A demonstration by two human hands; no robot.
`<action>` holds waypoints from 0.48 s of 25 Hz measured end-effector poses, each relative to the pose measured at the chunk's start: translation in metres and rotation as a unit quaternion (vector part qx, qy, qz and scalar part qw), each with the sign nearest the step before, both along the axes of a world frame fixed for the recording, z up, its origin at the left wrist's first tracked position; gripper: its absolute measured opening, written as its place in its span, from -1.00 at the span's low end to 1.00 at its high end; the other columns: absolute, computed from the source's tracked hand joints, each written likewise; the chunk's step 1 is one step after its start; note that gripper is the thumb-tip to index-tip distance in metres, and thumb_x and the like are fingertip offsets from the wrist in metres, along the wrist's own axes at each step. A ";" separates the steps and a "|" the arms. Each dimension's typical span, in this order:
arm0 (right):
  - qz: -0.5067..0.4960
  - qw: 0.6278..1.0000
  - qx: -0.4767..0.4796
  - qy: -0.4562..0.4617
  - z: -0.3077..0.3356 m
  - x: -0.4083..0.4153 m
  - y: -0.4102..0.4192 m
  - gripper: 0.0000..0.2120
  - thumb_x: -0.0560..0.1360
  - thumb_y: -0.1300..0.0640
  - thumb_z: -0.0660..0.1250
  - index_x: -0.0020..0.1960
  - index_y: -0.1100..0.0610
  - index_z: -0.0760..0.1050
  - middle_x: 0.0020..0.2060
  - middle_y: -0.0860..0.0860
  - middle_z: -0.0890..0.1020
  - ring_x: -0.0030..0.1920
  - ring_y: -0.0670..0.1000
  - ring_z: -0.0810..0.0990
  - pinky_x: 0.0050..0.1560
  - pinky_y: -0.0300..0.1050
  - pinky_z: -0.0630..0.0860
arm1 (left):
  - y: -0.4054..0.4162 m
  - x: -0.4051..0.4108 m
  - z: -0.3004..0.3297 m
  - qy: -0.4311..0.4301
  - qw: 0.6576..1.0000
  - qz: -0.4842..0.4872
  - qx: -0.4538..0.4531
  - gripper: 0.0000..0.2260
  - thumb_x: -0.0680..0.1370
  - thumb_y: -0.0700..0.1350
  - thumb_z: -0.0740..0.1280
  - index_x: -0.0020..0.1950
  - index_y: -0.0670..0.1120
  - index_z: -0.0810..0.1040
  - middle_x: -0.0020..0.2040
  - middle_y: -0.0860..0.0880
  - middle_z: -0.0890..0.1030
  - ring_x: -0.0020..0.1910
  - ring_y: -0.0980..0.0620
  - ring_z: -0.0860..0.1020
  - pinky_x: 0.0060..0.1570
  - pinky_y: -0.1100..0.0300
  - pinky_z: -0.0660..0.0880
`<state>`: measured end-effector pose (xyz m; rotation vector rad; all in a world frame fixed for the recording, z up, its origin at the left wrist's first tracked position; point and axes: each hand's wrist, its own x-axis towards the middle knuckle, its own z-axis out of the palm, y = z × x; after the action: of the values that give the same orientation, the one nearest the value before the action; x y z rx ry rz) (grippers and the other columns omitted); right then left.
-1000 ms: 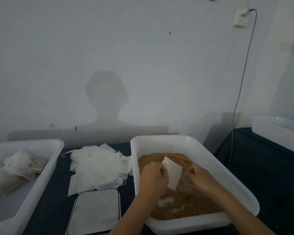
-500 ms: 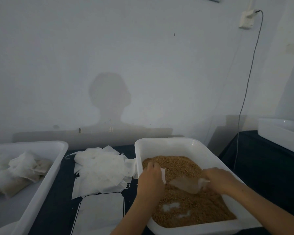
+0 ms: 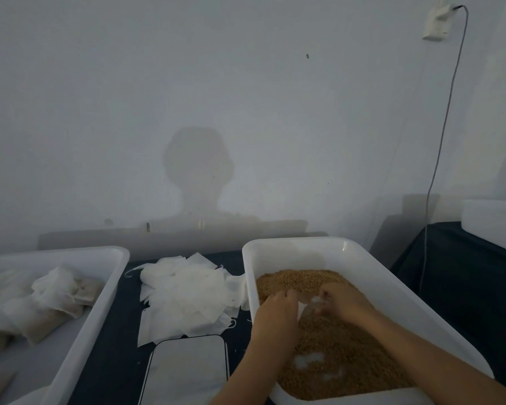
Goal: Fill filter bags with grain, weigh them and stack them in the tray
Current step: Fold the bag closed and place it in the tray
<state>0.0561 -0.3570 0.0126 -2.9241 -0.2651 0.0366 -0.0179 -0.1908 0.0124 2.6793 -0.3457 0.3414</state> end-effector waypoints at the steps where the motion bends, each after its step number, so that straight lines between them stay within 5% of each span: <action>1: -0.006 1.000 0.017 -0.002 0.004 -0.003 -0.008 -0.82 0.48 -0.07 0.37 -0.08 0.01 0.46 -0.09 -0.07 0.57 -0.09 -0.06 0.51 -0.12 -0.19 0.40 | 0.000 0.002 -0.001 -0.002 1.000 0.006 -0.008 -0.75 0.52 -0.28 0.23 0.19 -0.13 0.39 0.14 -0.09 0.53 0.10 -0.06 0.50 0.05 0.15 0.45; 7: -0.021 0.995 0.095 0.009 0.052 -0.039 -0.071 -0.84 0.46 0.02 0.42 -0.13 0.08 0.50 -0.16 -0.04 0.57 -0.14 -0.01 0.56 -0.14 -0.11 0.47 | 0.002 0.023 0.004 0.015 0.997 0.068 -0.040 -0.52 0.58 -0.23 0.21 0.45 -0.19 0.11 0.14 -0.13 0.55 0.05 -0.03 0.57 -0.08 0.24 0.46; 12: 0.028 0.990 0.128 0.042 0.086 -0.077 -0.092 -0.91 0.46 0.05 0.43 -0.12 0.05 0.56 -0.13 0.01 0.62 -0.15 0.00 0.61 -0.17 -0.16 0.56 | -0.001 0.030 0.007 0.044 0.995 0.072 -0.060 -0.91 0.54 -0.14 0.27 -0.02 -0.16 0.47 -0.02 -0.12 0.59 -0.04 -0.06 0.56 -0.16 0.19 0.42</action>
<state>-0.0210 -0.4494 0.0986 -2.6529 -0.3140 0.1259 0.0117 -0.1915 0.0197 2.5966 -0.1008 0.2761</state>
